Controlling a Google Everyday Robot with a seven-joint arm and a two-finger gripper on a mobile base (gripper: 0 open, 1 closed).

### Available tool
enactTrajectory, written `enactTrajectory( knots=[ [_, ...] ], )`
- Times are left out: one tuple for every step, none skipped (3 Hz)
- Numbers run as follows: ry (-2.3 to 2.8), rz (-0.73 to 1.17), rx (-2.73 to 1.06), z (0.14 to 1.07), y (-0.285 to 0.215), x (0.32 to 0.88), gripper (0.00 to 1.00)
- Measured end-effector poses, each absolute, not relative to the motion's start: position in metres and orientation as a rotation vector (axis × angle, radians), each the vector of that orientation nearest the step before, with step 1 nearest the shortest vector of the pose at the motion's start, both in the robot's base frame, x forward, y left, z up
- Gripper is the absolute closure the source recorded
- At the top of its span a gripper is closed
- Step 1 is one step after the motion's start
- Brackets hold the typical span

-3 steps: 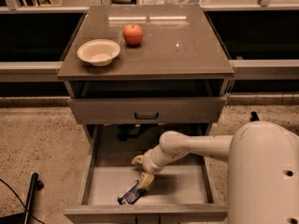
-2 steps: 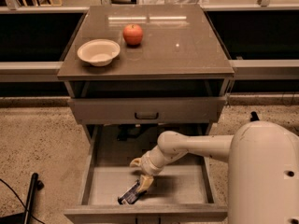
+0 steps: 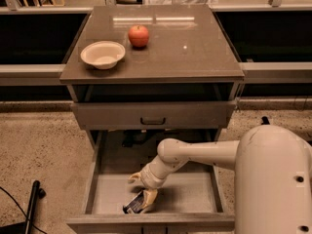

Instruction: Pick rxbar blueberry from middle drawer and place on counter

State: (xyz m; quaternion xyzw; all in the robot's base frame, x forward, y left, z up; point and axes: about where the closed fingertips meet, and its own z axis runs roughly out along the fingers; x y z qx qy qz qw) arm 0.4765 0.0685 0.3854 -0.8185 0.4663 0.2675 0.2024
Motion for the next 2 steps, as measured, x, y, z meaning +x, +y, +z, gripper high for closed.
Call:
enactTrajectory(
  knots=[
    [1.213,0.754,-2.373,0.3777,0.0768,0.463,0.32],
    [1.192,0.753,-2.414,0.3708,0.0792,0.4603,0.32]
  ],
)
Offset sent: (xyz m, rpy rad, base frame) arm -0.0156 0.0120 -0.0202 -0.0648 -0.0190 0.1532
